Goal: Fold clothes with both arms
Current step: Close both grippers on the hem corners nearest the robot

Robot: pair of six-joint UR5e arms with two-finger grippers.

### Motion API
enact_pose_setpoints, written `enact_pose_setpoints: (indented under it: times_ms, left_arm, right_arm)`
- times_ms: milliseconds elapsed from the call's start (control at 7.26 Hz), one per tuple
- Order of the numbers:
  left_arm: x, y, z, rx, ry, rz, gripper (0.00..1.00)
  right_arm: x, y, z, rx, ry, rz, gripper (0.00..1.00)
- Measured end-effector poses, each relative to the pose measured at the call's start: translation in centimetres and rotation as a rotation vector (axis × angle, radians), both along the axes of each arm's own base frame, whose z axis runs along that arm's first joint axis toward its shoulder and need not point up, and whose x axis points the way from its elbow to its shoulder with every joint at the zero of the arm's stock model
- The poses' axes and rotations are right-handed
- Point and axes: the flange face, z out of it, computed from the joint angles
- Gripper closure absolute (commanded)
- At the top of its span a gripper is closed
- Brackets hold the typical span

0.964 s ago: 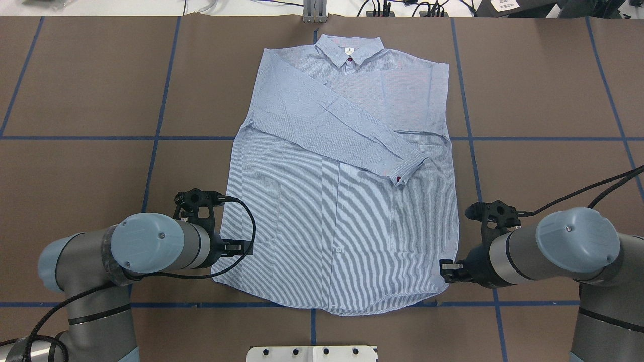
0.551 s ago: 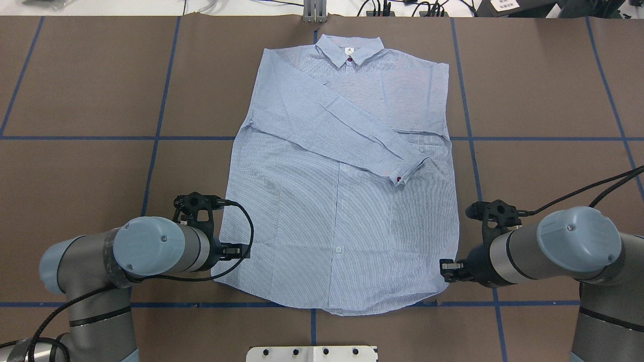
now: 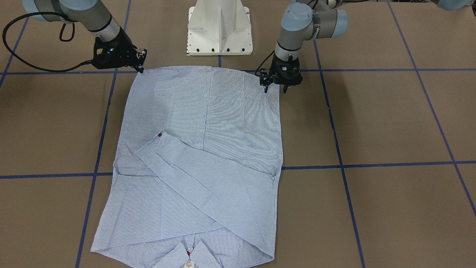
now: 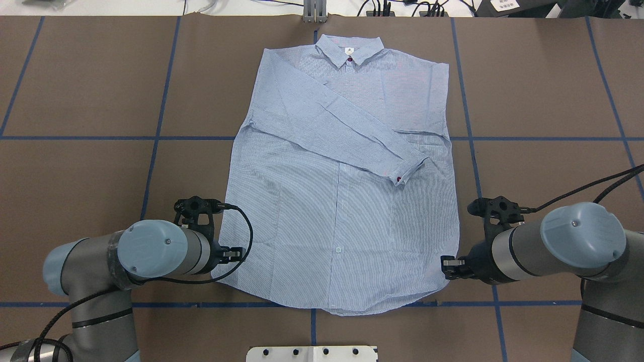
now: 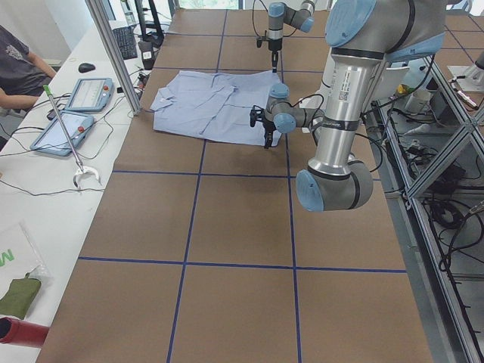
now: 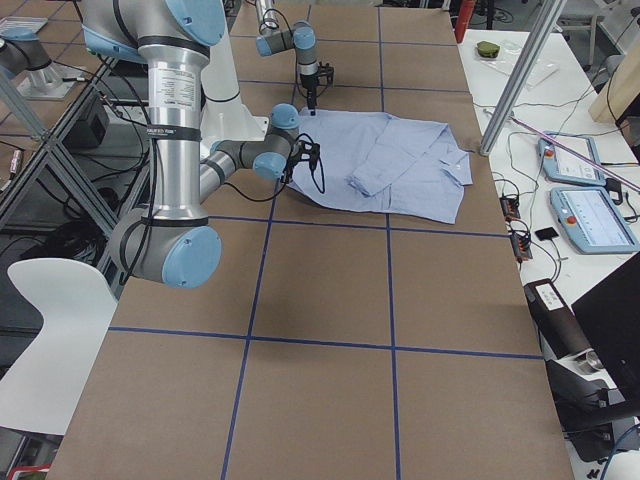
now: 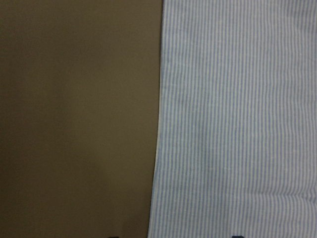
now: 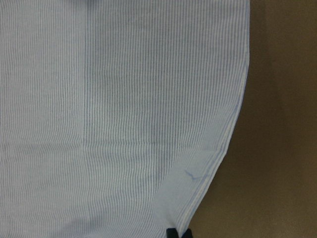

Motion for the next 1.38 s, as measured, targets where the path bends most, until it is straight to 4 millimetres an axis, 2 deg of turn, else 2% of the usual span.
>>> enact_pose_setpoints:
  times_ms: [826,964,1377]
  left_arm:
    - [-0.14,0.17,-0.07,-0.011,-0.030,0.001,0.36]
    - [-0.09,0.27,-0.06,-0.012,-0.032,0.003,0.40]
    - [0.19,0.79,-0.04,-0.014,-0.033,0.012,0.42]
  right_arm:
    - [0.20,-0.05,-0.07,-0.001,-0.001,0.002,1.00]
    - [0.22,-0.05,-0.03,-0.001,0.000,0.002,1.00]
    - [0.28,-0.05,0.05,-0.002,0.002,0.002,1.00]
